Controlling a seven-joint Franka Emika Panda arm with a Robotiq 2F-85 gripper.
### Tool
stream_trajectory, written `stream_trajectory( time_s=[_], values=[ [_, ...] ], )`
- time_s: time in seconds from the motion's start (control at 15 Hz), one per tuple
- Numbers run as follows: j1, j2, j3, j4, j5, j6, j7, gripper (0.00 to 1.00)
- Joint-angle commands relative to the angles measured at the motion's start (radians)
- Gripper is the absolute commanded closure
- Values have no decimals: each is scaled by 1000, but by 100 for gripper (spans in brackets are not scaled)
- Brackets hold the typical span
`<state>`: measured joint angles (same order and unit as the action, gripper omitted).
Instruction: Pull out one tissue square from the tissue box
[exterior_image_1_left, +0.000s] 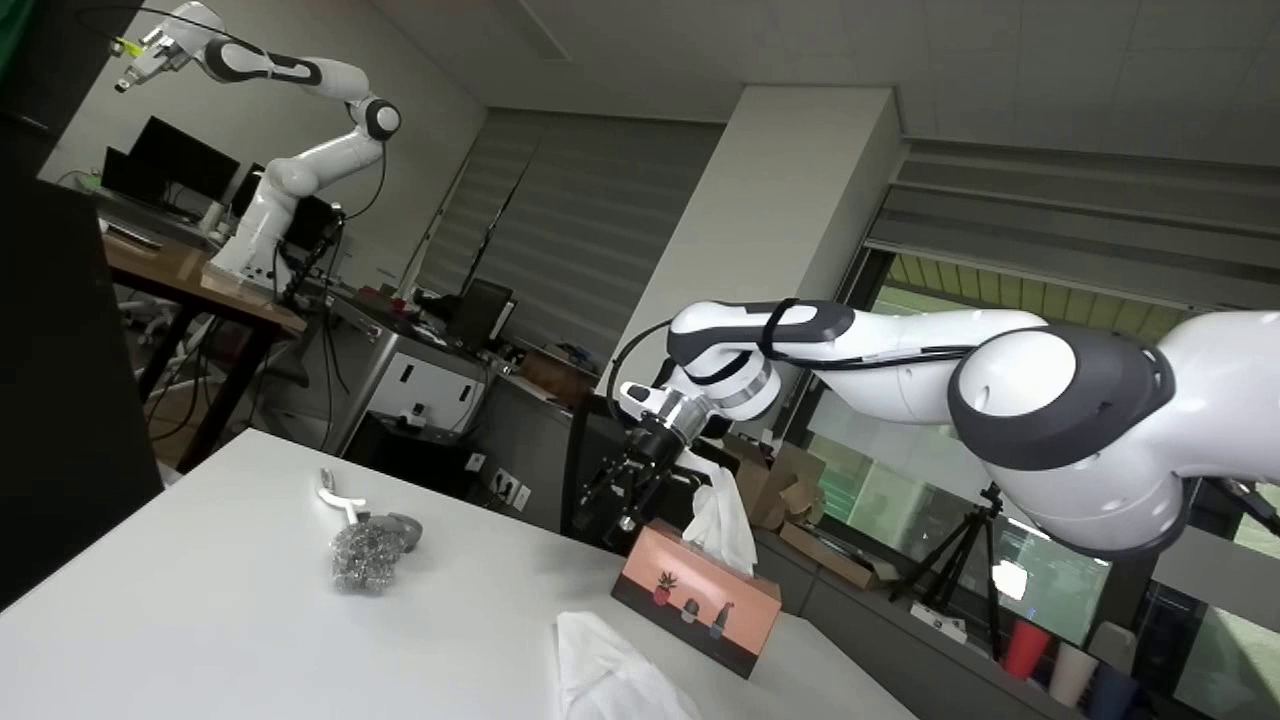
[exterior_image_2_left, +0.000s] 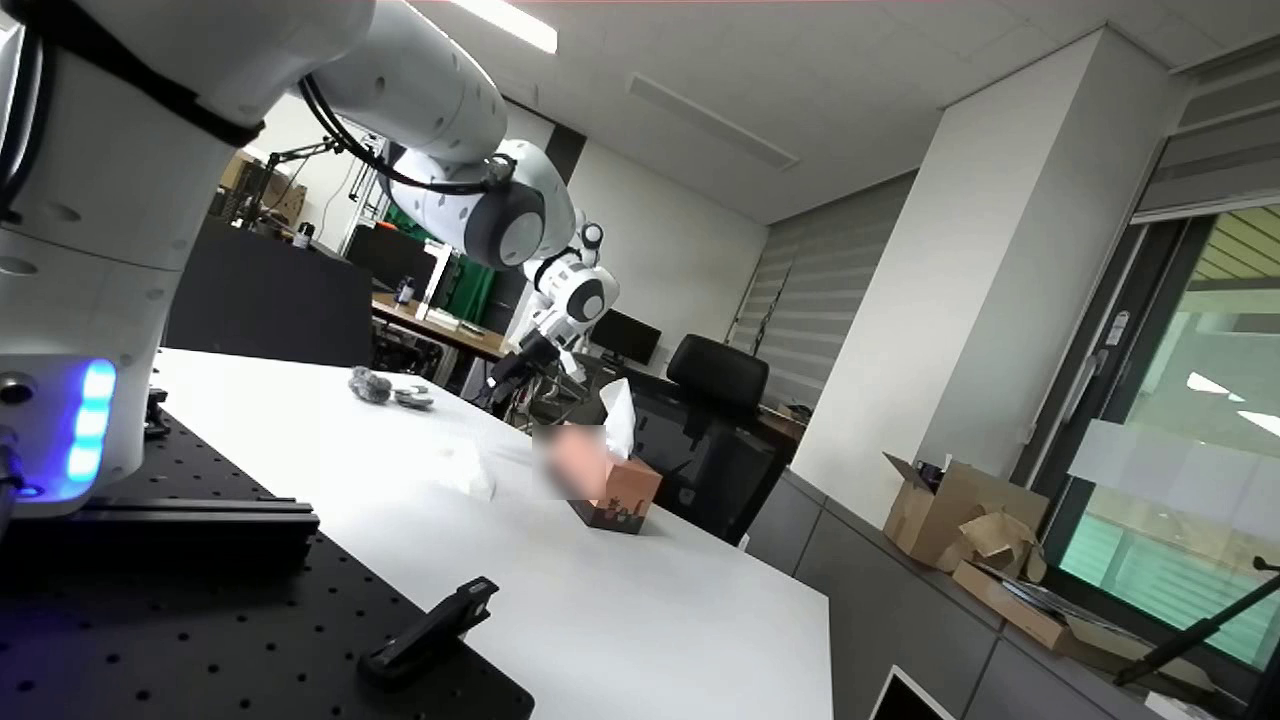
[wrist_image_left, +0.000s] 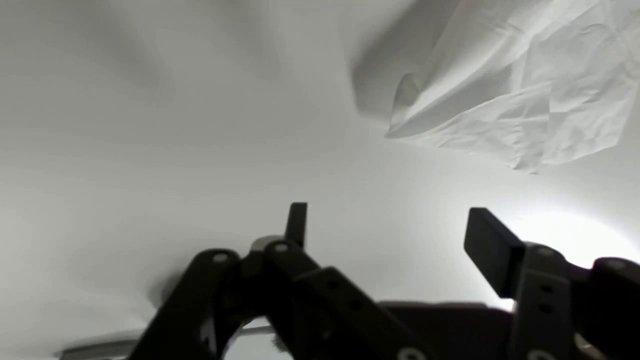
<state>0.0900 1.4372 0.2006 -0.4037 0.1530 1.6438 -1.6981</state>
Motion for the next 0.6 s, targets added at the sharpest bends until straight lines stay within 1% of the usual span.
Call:
stream_trajectory(
  time_s=[0.0,0.2,0.27,0.33,0.53],
  values=[
    [-20,7,3,50,30,115,84,0],
    [-53,-7,-27,72,10,219,116,0],
    [-36,15,-2,66,9,180,71,0],
    [-49,-8,-8,36,8,216,75,0],
    [-66,-11,-9,43,9,225,77,0]
  ],
)
